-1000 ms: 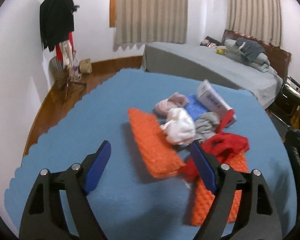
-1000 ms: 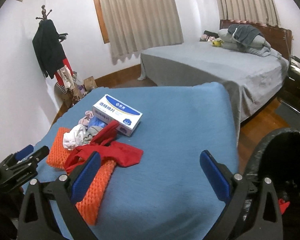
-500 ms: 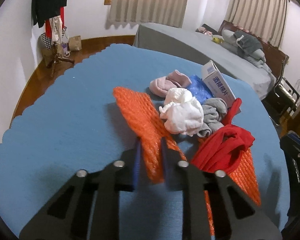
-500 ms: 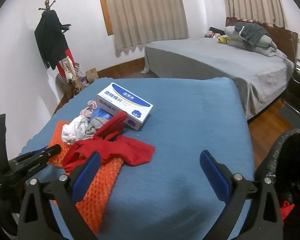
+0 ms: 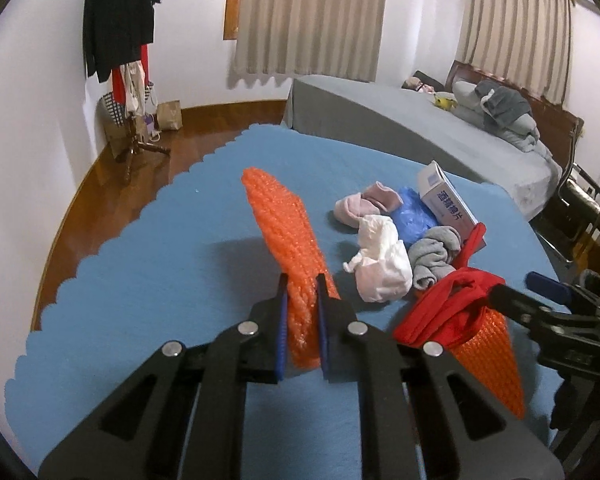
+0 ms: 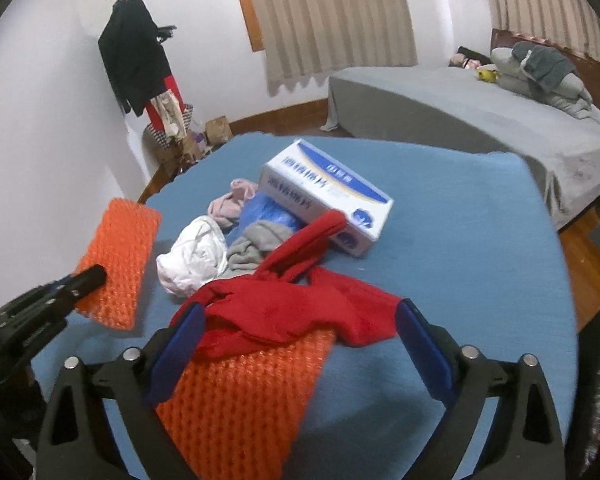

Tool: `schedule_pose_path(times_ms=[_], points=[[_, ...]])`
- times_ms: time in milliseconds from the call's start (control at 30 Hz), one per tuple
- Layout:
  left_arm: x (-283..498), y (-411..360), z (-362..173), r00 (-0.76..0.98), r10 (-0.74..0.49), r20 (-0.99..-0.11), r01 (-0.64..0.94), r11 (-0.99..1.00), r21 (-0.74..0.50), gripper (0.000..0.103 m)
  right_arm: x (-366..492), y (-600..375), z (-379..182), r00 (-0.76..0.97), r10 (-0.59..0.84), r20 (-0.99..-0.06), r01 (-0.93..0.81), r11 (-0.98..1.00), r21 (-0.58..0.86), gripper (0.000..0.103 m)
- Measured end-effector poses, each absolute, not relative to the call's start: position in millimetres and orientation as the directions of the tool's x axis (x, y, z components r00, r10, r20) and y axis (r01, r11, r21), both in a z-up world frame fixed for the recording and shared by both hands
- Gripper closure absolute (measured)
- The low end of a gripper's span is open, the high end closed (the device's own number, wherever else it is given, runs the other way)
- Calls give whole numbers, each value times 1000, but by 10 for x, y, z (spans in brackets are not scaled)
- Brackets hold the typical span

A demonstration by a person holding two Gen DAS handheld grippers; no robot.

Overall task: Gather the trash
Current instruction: 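Grasp the red cloth with the right tool while the left tool holds the orange pad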

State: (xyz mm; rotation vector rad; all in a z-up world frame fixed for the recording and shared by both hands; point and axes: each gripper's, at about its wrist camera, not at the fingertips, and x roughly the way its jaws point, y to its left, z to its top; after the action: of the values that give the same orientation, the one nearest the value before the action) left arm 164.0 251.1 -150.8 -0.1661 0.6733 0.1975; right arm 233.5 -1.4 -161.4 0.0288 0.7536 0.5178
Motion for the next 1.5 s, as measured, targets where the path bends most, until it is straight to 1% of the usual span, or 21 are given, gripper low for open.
schedule_pose_path(times_ms=[67,233,267,300,400,467,533,667,700,733,867,933,1033,1067,1133,1200,1233,1300,1400,1467,1500], points=[[1633,2508,-1492,768,124,-628,-229,969,-88,92,2387,36,-1654,595,459,-660,-447,871,203,20],[1615,2472,-1477,774,106,-624,-214,971,-101,92,2468,55,-1702,552,483,-680,-471,853,224,56],[1613,2448,-1461,777,103,-621,-209,973,-101,92,2470,37,-1685,552,489,-675,-474,850,229,59],[1611,2434,-1453,779,101,-619,-206,973,-101,92,2470,13,-1664,552,500,-667,-479,845,236,67],[1609,2396,-1432,785,91,-613,-195,975,-105,92,2481,-48,-1591,557,518,-650,-489,836,247,82],[1607,2361,-1410,788,85,-610,-188,976,-106,92,2488,-87,-1549,565,518,-642,-489,837,245,84],[1607,2323,-1389,790,83,-607,-182,978,-103,92,2473,-136,-1507,574,523,-630,-488,836,249,90],[1600,2224,-1333,796,69,-601,-162,982,-102,91,2426,-253,-1397,595,529,-605,-482,837,258,91],[1602,2217,-1323,797,65,-600,-158,982,-103,92,2418,-277,-1372,599,530,-600,-481,837,260,95],[1601,2202,-1312,798,62,-599,-154,983,-103,92,2408,-304,-1345,604,532,-594,-480,837,262,95],[1607,2117,-1272,803,46,-595,-132,986,-102,92,2409,-410,-1264,612,537,-581,-479,836,268,95],[1618,2086,-1269,802,33,-596,-122,987,-108,92,2418,-422,-1283,604,529,-595,-473,840,266,95],[1625,2020,-1296,798,30,-602,-117,988,-105,92,2432,-385,-1347,591,521,-616,-466,844,267,90],[1628,2030,-1312,795,30,-605,-116,988,-105,92,2426,-380,-1360,589,520,-619,-466,844,265,86],[1645,2053,-1341,790,32,-613,-118,988,-101,92,2427,-350,-1416,582,518,-627,-466,844,265,66],[1651,2077,-1374,784,34,-620,-121,988,-98,92,2435,-333,-1459,575,517,-634,-466,844,265,60],[1652,2088,-1389,783,35,-622,-123,988,-98,92,2449,-303,-1486,570,514,-641,-467,845,262,54],[1655,2099,-1400,781,39,-624,-127,987,-97,92,2474,-255,-1542,565,502,-655,-462,850,253,49],[1651,2125,-1409,780,40,-624,-131,986,-101,92,2517,-192,-1630,555,479,-680,-456,859,233,49],[1649,2131,-1406,780,40,-624,-132,986,-102,92,2538,-166,-1666,540,478,-693,-463,856,229,66],[1647,2129,-1404,781,40,-624,-132,986,-103,92,2542,-159,-1677,533,475,-700,-467,855,224,78]])
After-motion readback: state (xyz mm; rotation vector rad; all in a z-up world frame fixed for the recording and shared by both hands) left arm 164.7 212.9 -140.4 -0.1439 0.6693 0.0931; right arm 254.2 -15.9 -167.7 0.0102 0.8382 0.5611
